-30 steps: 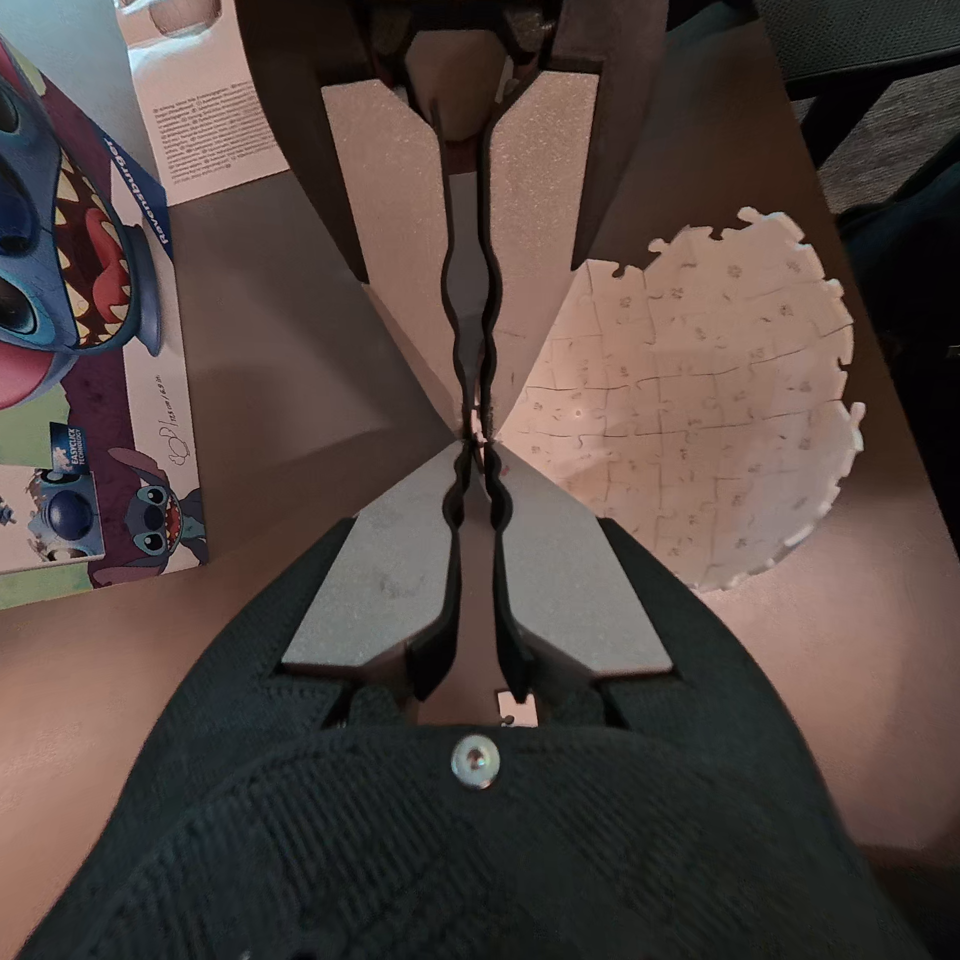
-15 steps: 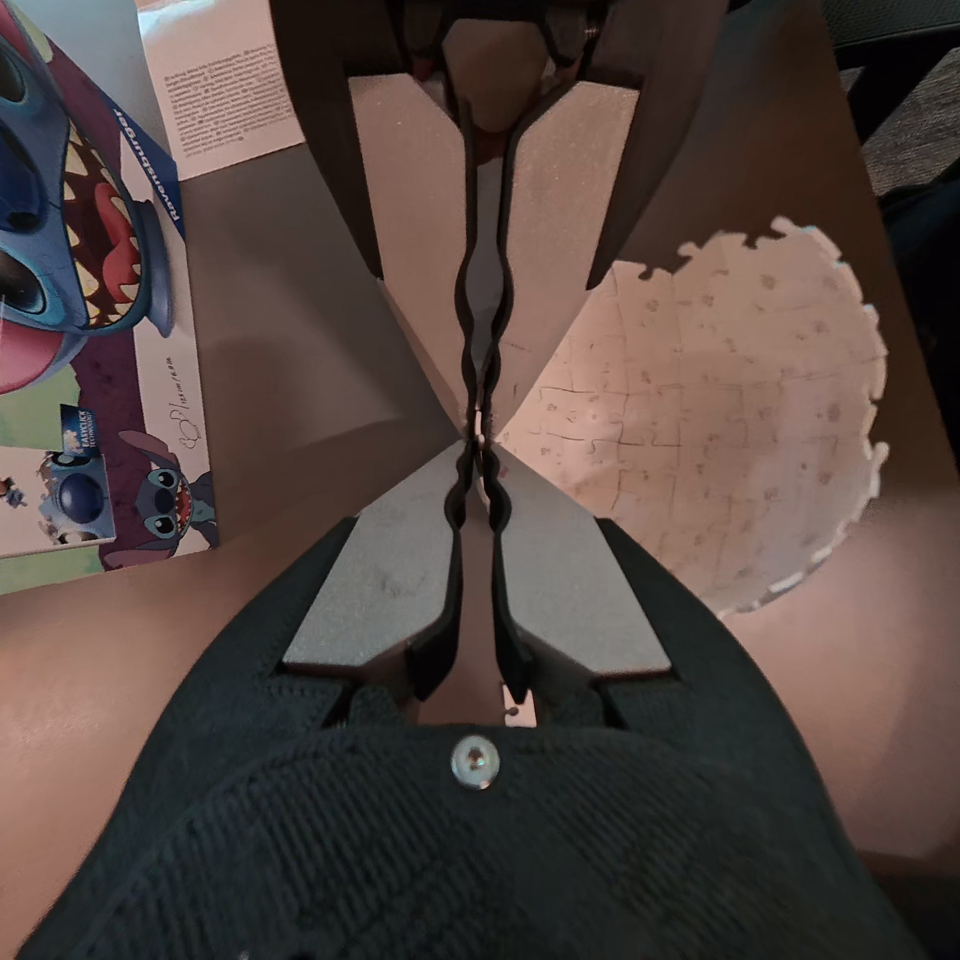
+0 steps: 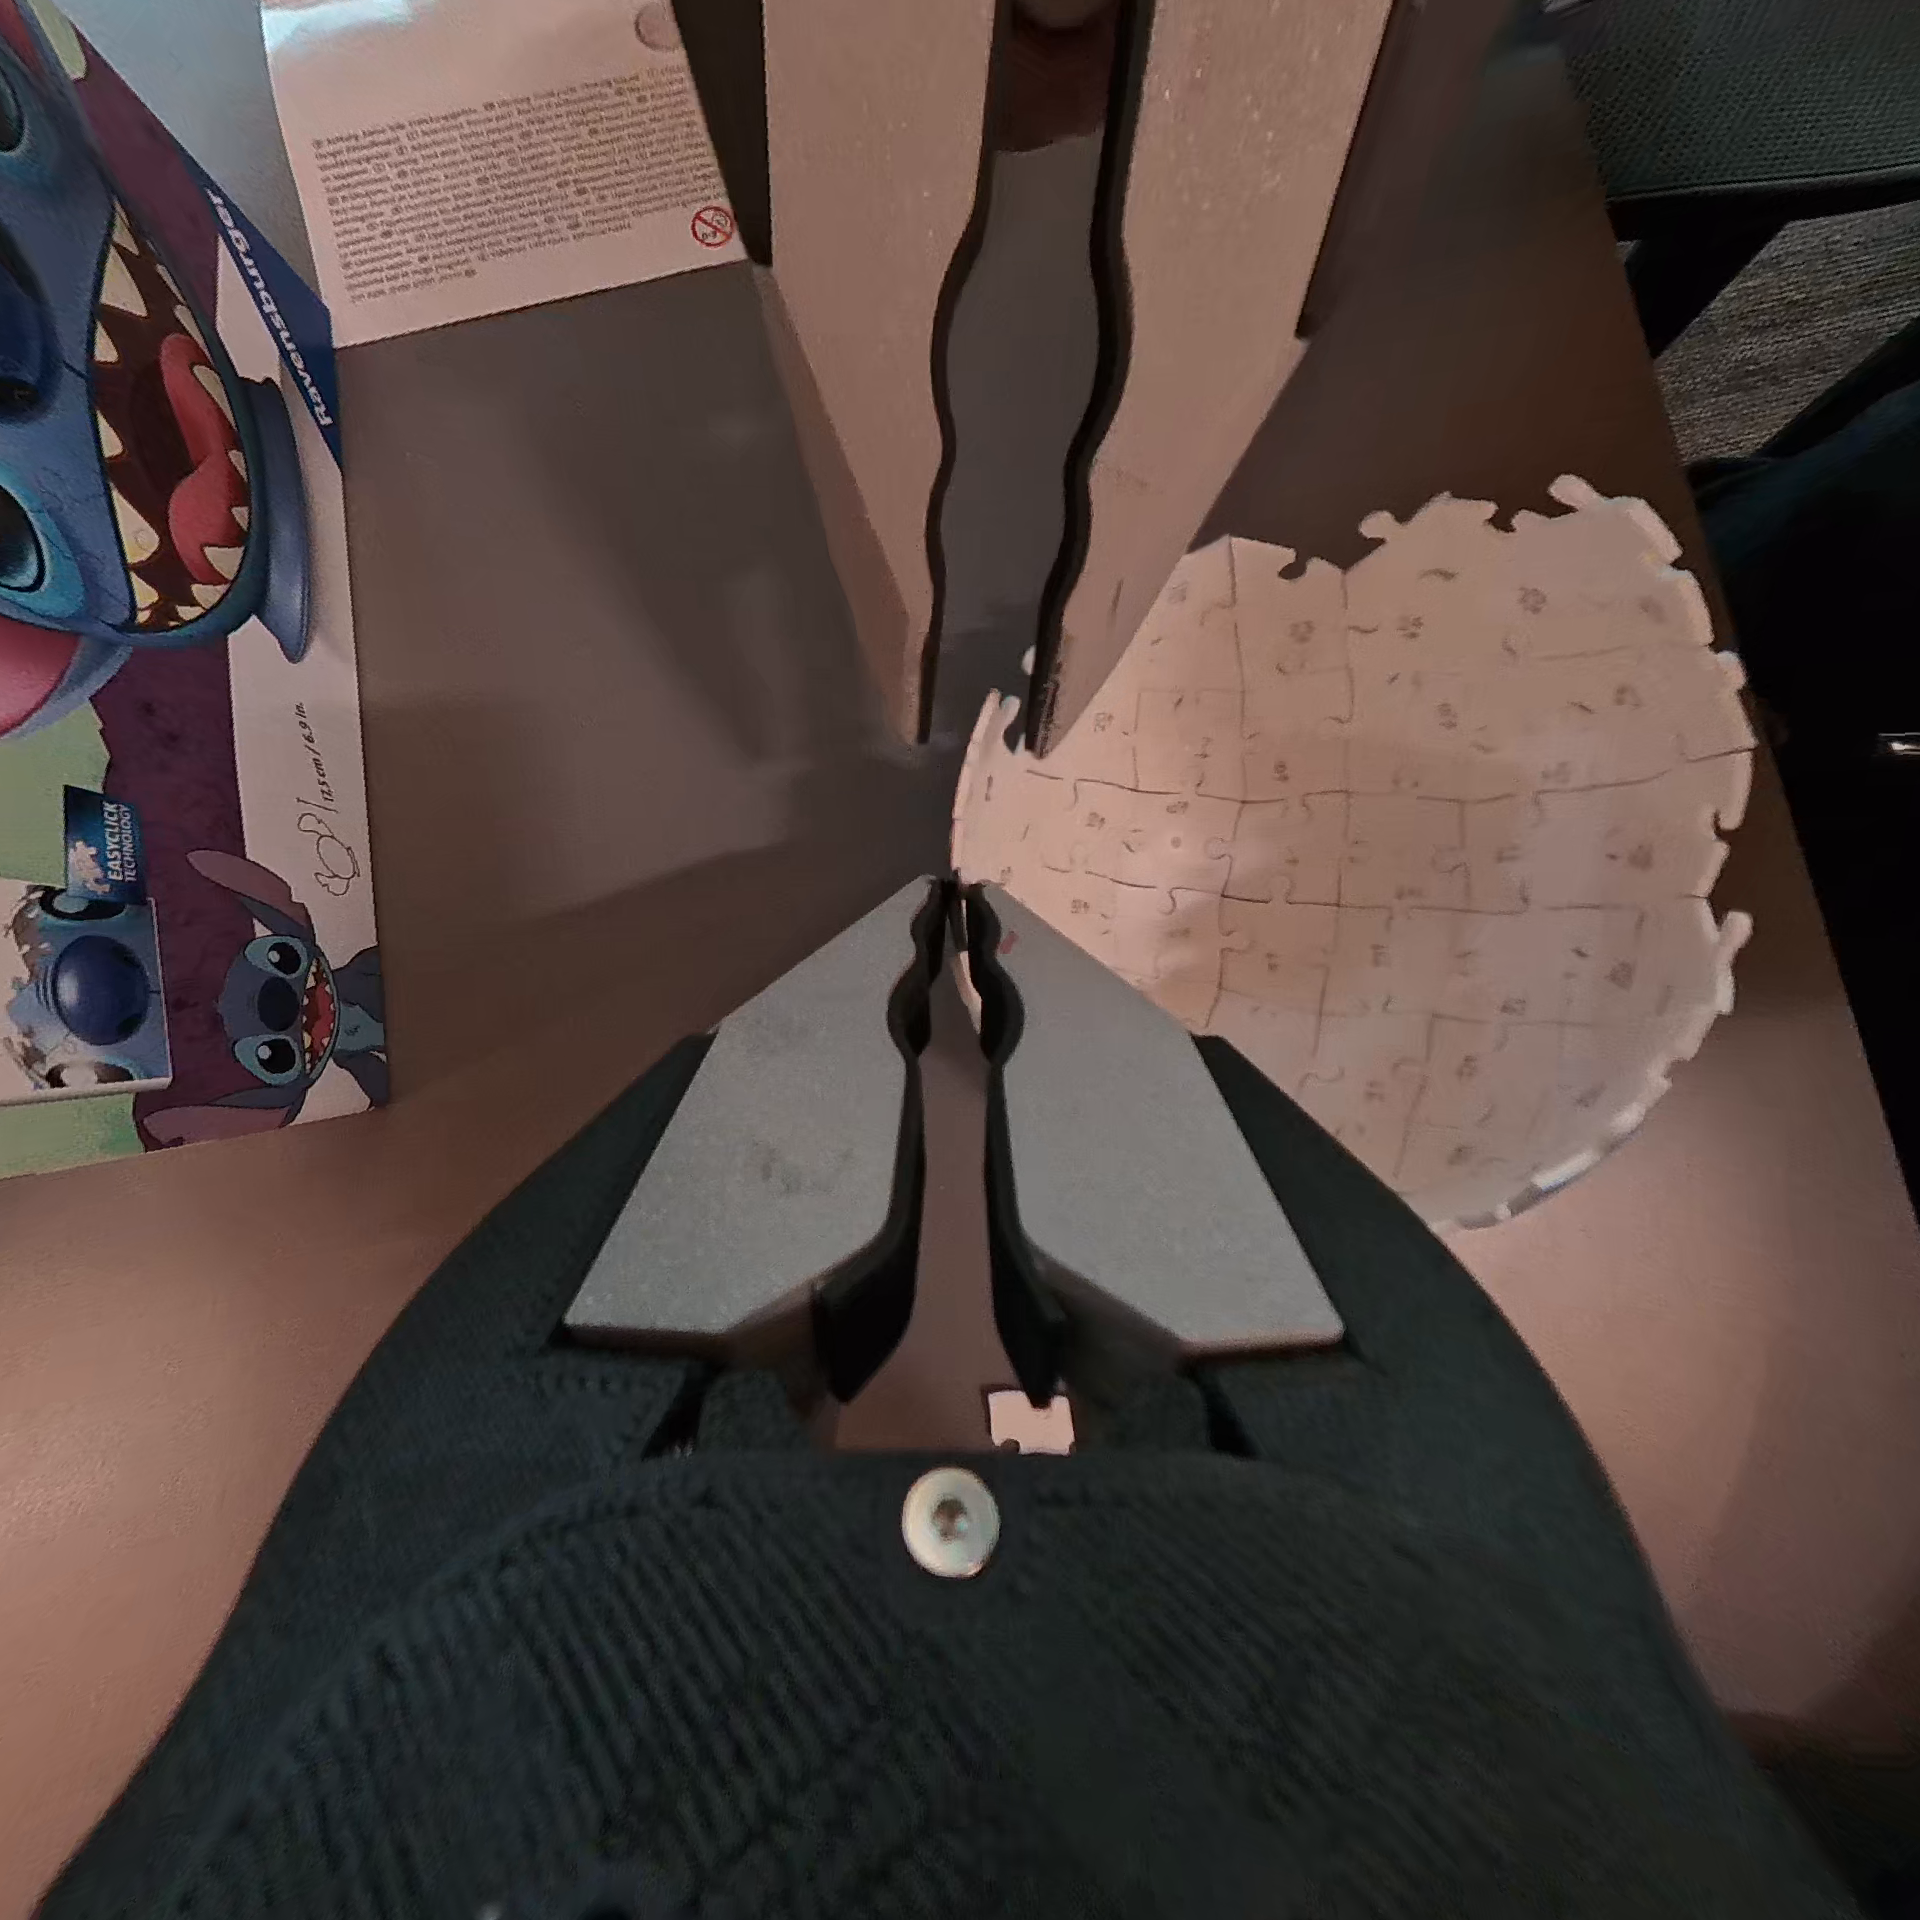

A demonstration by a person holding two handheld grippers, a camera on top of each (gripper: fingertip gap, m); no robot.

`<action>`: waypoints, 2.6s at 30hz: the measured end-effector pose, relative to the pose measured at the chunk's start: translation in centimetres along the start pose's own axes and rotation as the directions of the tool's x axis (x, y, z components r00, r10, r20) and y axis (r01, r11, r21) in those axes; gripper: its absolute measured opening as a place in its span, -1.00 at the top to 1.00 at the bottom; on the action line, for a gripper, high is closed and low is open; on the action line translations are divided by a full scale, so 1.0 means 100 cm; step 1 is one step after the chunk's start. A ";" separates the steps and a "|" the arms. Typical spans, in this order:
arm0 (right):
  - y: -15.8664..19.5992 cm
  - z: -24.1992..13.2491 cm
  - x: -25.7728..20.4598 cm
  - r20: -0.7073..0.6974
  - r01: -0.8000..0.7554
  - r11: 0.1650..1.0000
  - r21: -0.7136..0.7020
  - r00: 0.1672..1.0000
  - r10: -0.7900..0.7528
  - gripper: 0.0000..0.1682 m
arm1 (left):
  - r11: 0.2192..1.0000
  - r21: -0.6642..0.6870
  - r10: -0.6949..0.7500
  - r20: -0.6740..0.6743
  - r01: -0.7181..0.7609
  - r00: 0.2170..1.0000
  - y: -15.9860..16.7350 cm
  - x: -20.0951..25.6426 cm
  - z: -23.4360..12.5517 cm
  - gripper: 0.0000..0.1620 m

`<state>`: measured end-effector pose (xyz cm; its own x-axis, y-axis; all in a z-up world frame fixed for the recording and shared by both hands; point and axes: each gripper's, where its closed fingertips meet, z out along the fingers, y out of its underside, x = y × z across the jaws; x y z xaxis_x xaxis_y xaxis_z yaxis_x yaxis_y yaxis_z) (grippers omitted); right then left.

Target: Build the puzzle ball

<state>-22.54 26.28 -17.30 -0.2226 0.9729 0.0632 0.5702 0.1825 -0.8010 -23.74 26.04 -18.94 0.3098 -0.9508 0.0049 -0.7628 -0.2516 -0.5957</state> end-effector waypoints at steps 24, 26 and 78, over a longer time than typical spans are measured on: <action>0.026 0.023 -0.004 0.092 -0.131 0.986 -0.103 0.986 0.141 1.00 | 0.999 0.005 -0.047 -0.054 0.047 0.997 -0.001 0.006 -0.001 0.92; 0.027 0.023 -0.004 0.086 -0.148 0.982 -0.117 0.984 0.158 1.00 | 0.999 0.004 -0.054 -0.055 0.054 0.997 -0.001 0.006 -0.001 0.92; 0.059 -0.050 0.075 -0.343 -0.166 0.952 0.257 0.905 0.250 0.22 | 0.765 0.545 -0.604 0.422 0.344 0.676 0.091 -0.025 -0.117 0.13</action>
<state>-16.90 35.40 -18.51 0.2124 0.9753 0.0608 0.3762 -0.0242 -0.9262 -38.06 23.97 -14.93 0.9098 -0.4143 0.0248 -0.1673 -0.4206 -0.8917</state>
